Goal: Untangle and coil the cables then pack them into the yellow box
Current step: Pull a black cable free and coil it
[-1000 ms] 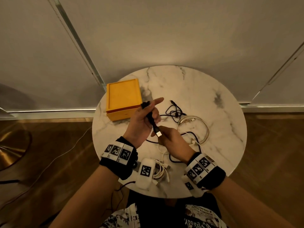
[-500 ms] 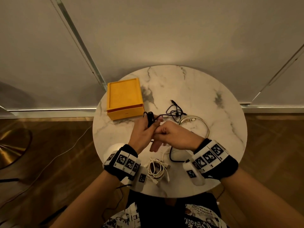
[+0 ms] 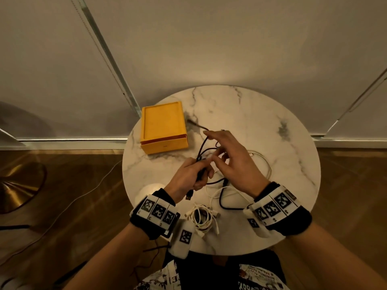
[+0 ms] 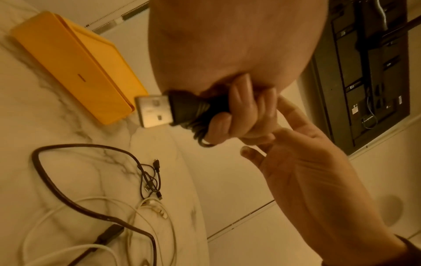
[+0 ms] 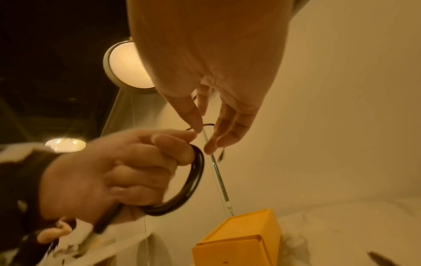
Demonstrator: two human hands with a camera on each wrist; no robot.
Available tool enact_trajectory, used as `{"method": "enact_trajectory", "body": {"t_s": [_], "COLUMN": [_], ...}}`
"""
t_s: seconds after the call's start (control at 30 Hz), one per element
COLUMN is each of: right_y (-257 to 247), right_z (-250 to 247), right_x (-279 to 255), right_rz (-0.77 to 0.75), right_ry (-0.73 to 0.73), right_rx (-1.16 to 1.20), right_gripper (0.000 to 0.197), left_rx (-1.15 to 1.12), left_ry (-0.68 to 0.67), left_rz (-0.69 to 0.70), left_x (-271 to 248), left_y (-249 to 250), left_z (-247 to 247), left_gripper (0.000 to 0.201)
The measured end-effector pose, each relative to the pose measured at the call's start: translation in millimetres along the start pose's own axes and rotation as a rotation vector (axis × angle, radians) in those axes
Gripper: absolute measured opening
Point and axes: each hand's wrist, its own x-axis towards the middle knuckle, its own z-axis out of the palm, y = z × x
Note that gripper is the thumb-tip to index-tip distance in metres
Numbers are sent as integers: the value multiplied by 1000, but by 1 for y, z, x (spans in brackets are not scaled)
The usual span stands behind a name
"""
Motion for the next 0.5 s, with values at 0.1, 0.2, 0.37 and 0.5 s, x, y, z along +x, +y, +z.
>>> {"method": "enact_trajectory", "body": {"t_s": [0.1, 0.2, 0.37, 0.5], "right_y": [9, 17, 17, 16], "right_z": [0, -4, 1, 3], "right_x": [6, 11, 7, 2], "right_rz": [-55, -53, 145, 240], "right_ry": [-28, -59, -26, 61], "right_rx": [-160, -188, 79, 349], "right_gripper": [51, 18, 10, 12], "left_rx": [7, -37, -283, -535], "left_ry": [-127, -258, -312, -243], "left_rz": [-47, -51, -25, -1], "left_x": [-5, -12, -15, -13], "left_y": [6, 13, 17, 13], "left_z": [-1, -2, -4, -9], "left_gripper": [45, 44, 36, 47]}}
